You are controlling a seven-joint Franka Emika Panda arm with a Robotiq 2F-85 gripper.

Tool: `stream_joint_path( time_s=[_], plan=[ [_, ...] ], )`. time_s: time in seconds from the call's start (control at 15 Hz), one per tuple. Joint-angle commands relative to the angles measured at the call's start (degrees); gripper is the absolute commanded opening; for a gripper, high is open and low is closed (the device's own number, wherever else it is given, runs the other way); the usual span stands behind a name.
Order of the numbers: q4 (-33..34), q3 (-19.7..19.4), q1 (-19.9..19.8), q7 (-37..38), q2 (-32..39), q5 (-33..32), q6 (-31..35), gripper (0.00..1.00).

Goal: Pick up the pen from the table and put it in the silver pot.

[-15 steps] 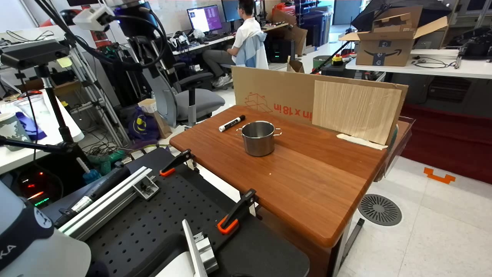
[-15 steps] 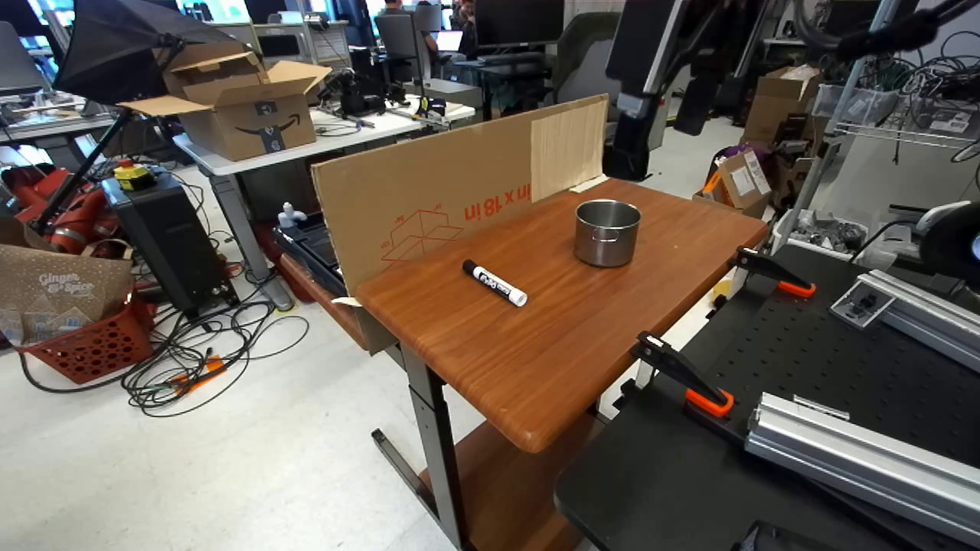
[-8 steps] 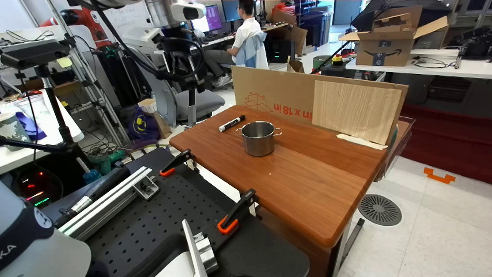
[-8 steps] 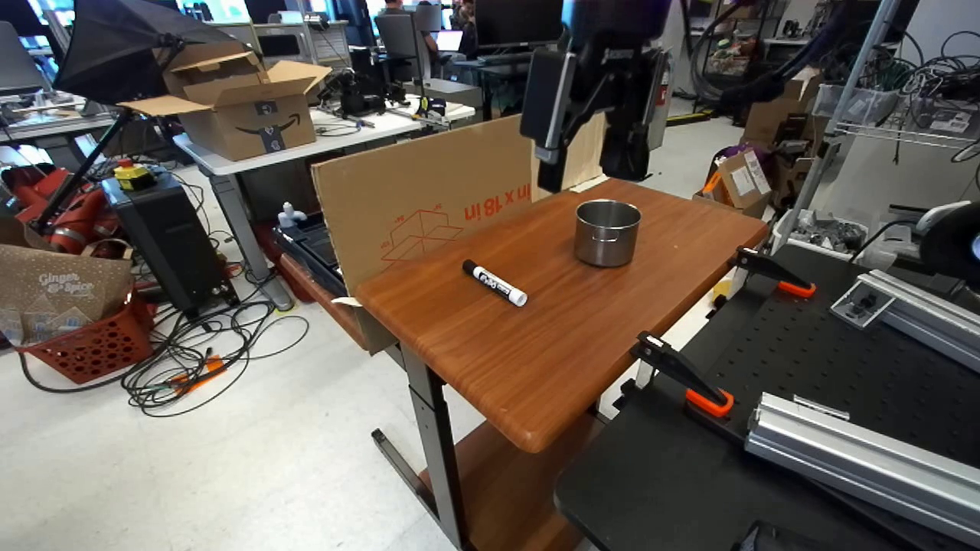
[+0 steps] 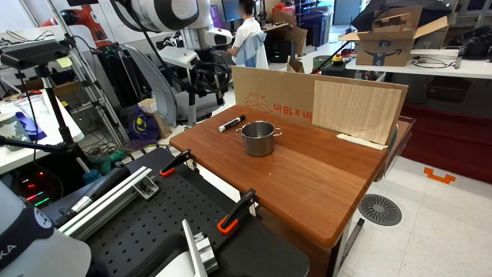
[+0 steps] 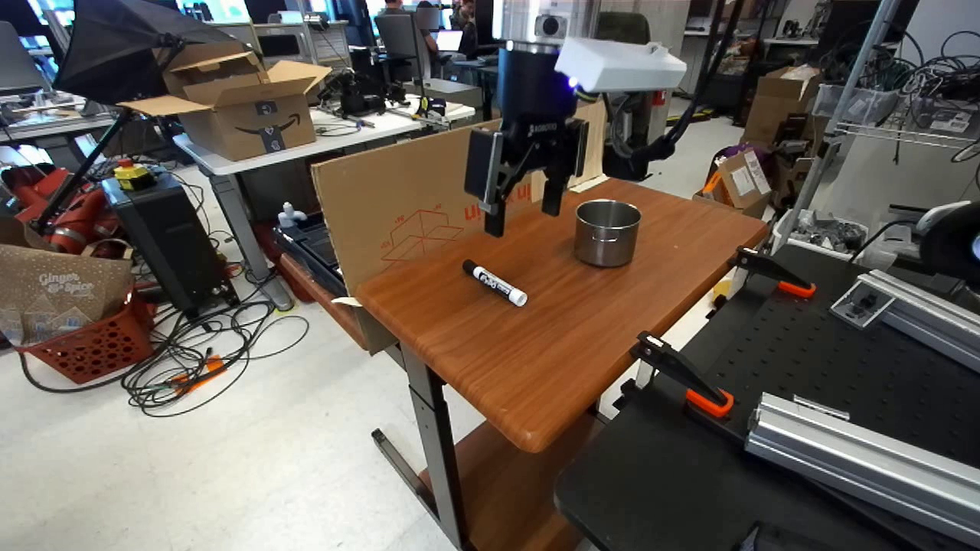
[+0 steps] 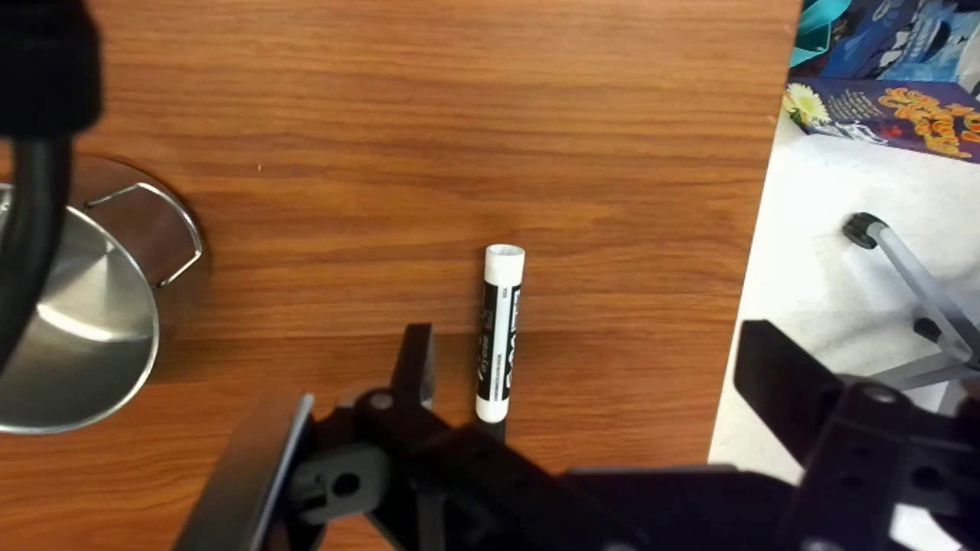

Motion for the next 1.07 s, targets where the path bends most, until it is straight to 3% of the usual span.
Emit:
stream_joint_path(
  time_s=[0.0,1.0],
  plan=[
    [4.3,-2.0,0.8,-1.1,5.4,-1.0,0.4,1.0],
    [19.6,-8.6,5.8,4.2,22.3,-4.5,0.0,1.0]
  ],
)
